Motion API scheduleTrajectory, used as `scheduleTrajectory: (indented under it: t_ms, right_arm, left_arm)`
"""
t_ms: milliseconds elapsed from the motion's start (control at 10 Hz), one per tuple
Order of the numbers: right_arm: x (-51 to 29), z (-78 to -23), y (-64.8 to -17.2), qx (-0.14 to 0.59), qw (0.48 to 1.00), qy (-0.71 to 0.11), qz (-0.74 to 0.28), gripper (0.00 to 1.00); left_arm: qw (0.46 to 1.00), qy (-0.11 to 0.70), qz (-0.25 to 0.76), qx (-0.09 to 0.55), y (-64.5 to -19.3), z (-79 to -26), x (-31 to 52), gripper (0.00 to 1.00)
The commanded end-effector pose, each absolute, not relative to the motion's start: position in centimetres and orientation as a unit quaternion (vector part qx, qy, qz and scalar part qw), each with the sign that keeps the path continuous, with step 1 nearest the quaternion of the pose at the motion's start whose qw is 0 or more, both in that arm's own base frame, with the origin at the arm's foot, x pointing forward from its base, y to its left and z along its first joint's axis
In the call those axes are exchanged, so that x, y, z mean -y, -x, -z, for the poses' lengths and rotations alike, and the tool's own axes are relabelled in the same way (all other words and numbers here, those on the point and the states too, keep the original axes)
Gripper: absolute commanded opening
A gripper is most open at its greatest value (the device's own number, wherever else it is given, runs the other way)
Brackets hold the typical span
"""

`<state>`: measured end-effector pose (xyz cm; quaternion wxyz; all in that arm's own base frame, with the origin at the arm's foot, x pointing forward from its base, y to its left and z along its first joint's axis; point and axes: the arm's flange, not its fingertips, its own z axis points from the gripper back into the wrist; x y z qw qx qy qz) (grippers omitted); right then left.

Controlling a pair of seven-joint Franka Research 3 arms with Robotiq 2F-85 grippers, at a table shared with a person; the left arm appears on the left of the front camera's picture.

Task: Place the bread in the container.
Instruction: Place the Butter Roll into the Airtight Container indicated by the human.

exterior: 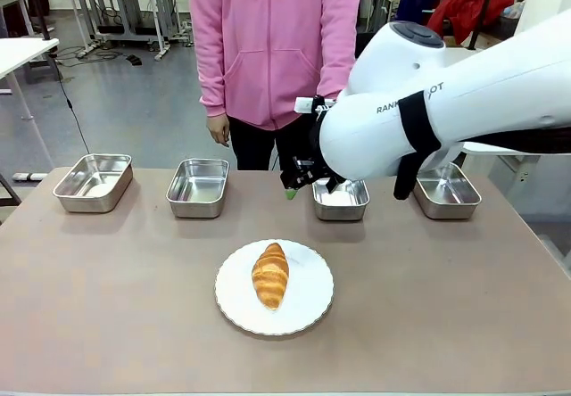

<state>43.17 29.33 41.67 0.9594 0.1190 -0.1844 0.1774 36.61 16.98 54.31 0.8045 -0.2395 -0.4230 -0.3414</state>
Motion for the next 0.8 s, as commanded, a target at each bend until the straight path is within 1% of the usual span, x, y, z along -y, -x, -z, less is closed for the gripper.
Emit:
scheduleTrajectory:
  t_ms: [0,100,200,600,700]
  right_arm:
    - [-28.5,-41.3,-42.9,0.202,0.956,-0.109,-0.182,1.00]
    - [-28.5,-41.3,-42.9,0.202,0.956,-0.109,-0.182,1.00]
    - [-28.9,-41.5,-43.3,0.187,0.959,-0.117,-0.176,1.00]
    - [-36.0,-40.4,-40.6,0.120,0.985,-0.107,-0.064,1.00]
    - [-37.3,-39.9,-40.1,0.112,0.987,-0.099,-0.050,1.00]
  left_arm:
    - [0.800,0.242,0.343,0.428,-36.5,-54.4,-16.8,1.00]
    - [0.800,0.242,0.343,0.428,-36.5,-54.4,-16.8,1.00]
    - [0.800,0.242,0.343,0.428,-36.5,-54.4,-16.8,1.00]
    - [0.800,0.242,0.343,0.428,-36.5,-54.4,-16.8,1.00]
    - [0.800,0.242,0.343,0.428,-36.5,-54.4,-16.8,1.00]
